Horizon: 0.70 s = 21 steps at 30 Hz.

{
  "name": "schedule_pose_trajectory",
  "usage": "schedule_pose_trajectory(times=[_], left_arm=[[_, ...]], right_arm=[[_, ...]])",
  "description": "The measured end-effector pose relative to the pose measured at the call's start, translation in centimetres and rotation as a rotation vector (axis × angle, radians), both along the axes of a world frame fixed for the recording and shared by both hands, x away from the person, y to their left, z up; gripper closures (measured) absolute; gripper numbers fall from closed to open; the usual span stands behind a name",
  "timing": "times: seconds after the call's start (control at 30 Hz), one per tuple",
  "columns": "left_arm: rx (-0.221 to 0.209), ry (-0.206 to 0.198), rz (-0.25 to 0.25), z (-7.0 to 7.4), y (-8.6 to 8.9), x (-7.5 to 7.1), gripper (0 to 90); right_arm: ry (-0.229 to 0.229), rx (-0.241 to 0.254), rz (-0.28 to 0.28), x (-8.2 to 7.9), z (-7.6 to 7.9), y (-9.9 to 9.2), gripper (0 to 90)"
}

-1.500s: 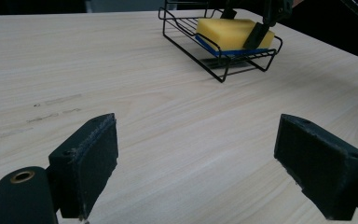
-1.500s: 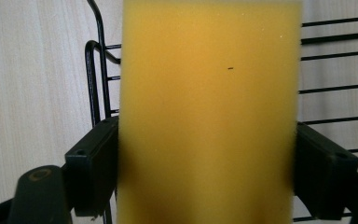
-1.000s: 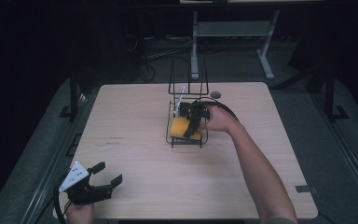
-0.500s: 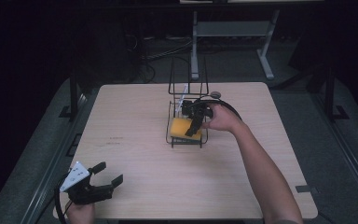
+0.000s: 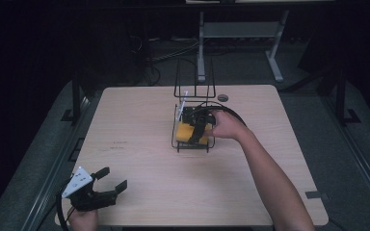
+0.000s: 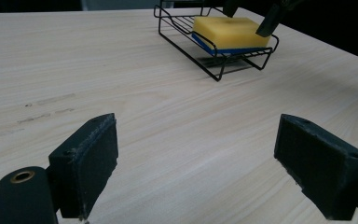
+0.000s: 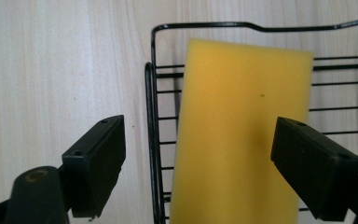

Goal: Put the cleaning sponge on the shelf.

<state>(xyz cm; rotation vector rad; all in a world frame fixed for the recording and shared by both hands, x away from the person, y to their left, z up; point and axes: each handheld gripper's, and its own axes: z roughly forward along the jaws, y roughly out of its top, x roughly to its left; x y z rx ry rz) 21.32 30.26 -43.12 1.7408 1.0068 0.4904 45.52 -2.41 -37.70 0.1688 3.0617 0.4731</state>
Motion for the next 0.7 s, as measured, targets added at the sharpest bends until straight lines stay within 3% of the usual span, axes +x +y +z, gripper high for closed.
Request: schedule_pose_trajectory(times=[0.2, 0.33, 0.53, 0.7], left_arm=[[0.003, 0.001, -0.004, 0.0, 0.0, 0.0, 12.8], [0.002, -0.002, -0.002, 0.0, 0.0, 0.0, 12.8], [-0.005, -0.001, 0.003, 0.0, 0.1, 0.0, 12.8], [-0.003, 0.002, -0.002, 0.0, 0.0, 0.0, 12.8]], right_arm=[[0.002, -0.006, 0.011, -0.7, 0.1, 0.5, 17.6], [0.012, 0.030, 0.016, -0.9, 0.0, 0.4, 17.6], [0.007, 0.020, 0.006, -1.6, -0.1, 0.1, 17.8], [0.014, 0.042, 0.011, -1.8, -0.1, 0.0, 17.7]])
